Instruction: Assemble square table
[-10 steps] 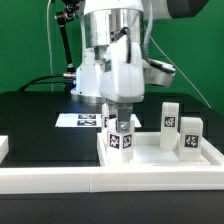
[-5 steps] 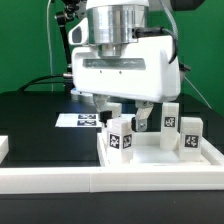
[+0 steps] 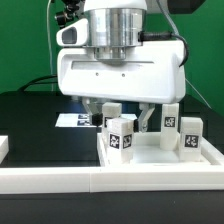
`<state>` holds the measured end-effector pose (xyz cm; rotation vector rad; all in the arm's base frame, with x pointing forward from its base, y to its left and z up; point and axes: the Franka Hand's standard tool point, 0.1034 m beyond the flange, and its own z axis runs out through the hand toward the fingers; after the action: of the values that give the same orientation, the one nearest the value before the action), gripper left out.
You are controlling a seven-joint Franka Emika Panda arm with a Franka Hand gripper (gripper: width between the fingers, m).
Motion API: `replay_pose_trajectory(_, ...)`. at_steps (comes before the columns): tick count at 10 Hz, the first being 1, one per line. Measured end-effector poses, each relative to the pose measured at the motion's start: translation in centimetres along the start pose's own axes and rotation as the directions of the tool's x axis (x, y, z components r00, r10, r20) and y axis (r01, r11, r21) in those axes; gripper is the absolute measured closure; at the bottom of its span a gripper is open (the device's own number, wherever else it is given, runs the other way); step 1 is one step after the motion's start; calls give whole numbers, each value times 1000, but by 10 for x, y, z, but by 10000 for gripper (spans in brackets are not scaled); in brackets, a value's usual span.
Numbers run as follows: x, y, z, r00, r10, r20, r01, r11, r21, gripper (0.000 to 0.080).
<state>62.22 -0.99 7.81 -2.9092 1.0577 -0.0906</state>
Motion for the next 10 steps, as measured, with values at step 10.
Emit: replay_pose_trajectory(10,2,3,1,879,476,-11,-476,879,24,511)
